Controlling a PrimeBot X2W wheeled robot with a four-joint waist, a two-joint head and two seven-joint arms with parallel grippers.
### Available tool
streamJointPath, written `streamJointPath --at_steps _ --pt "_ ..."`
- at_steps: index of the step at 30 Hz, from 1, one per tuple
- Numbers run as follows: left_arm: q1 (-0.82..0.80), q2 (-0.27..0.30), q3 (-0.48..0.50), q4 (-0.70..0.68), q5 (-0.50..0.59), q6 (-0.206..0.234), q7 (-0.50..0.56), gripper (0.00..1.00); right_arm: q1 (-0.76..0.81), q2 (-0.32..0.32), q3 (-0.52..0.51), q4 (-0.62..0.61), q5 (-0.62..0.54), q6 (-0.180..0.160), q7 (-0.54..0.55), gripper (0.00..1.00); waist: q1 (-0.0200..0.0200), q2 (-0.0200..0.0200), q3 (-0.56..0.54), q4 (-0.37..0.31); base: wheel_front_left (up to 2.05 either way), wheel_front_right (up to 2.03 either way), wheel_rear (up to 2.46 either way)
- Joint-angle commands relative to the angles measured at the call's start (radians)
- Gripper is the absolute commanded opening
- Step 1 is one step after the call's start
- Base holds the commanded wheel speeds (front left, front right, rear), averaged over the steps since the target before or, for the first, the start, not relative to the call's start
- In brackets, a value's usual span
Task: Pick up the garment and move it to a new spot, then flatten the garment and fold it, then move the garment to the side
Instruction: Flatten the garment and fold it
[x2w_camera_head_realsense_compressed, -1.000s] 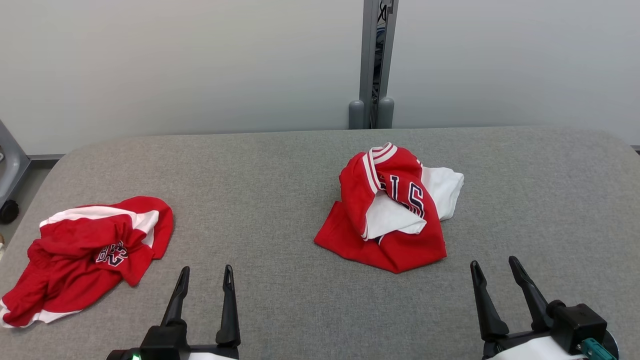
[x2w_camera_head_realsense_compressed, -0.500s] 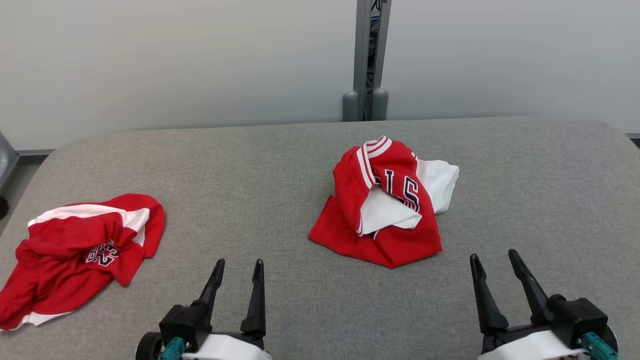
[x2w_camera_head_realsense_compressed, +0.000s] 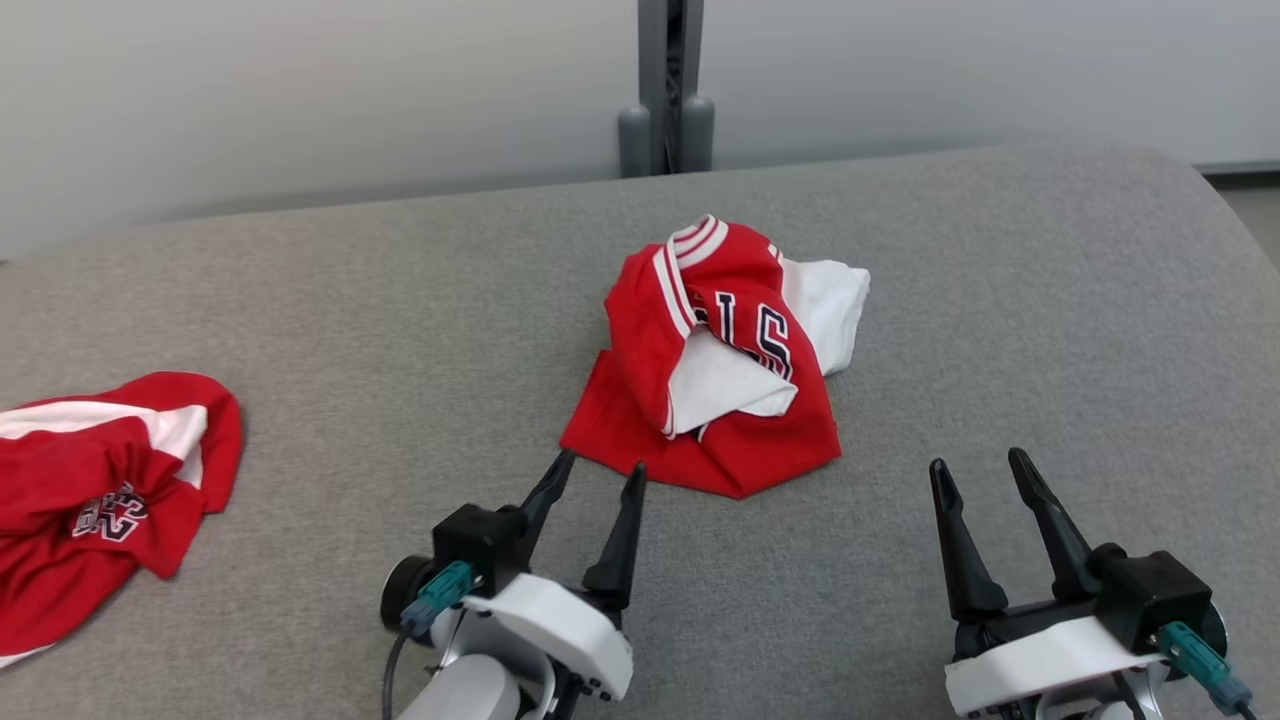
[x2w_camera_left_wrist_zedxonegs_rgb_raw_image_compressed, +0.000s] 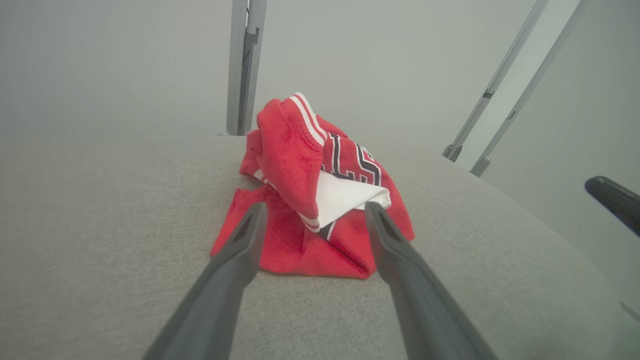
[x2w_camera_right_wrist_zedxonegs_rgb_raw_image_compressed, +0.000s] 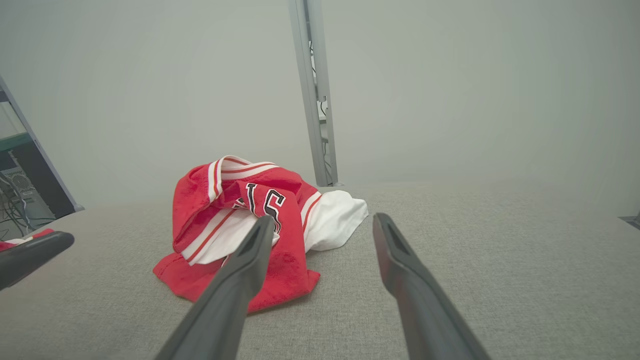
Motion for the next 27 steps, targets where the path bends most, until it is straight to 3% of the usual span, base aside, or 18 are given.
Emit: streamJointPath --at_steps 1,8,16,24,25,27 --pt "-0.036 0.005 -0.025 0.014 -0.012 -0.002 0.000 1.00 -0.017 -0.006 0.002 -0.003 0.001 0.000 0.001 1.00 0.0000 0.0000 0.033 -0.028 0.00 0.00 0.00" --pt "-0.131 0.005 -0.115 0.079 -0.045 0.023 0.000 1.00 -0.048 -0.006 0.008 -0.005 0.006 0.001 0.001 1.00 0.0000 0.0000 0.078 -0.070 0.00 0.00 0.00" --pt "-0.232 0.004 -0.151 0.199 -0.132 0.110 0.000 1.00 -0.079 -0.006 0.013 -0.015 0.018 0.001 0.001 1.00 0.0000 0.0000 0.131 -0.114 0.00 0.00 0.00" --pt "-0.313 0.005 -0.173 0.279 -0.205 0.132 0.000 1.00 -0.102 -0.006 0.020 -0.018 0.023 0.000 0.001 1.00 0.0000 0.0000 0.162 -0.135 0.00 0.00 0.00" --pt "-0.320 0.005 -0.181 0.292 -0.214 0.132 0.000 0.87 -0.105 -0.006 0.021 -0.018 0.023 0.000 0.001 1.00 0.0000 0.0000 0.164 -0.137 0.00 0.00 0.00" --pt "-0.341 0.005 -0.200 0.321 -0.234 0.125 0.000 0.42 -0.109 -0.006 0.023 -0.016 0.022 0.000 0.001 1.00 0.0000 0.0000 0.166 -0.141 0.00 0.00 0.00"
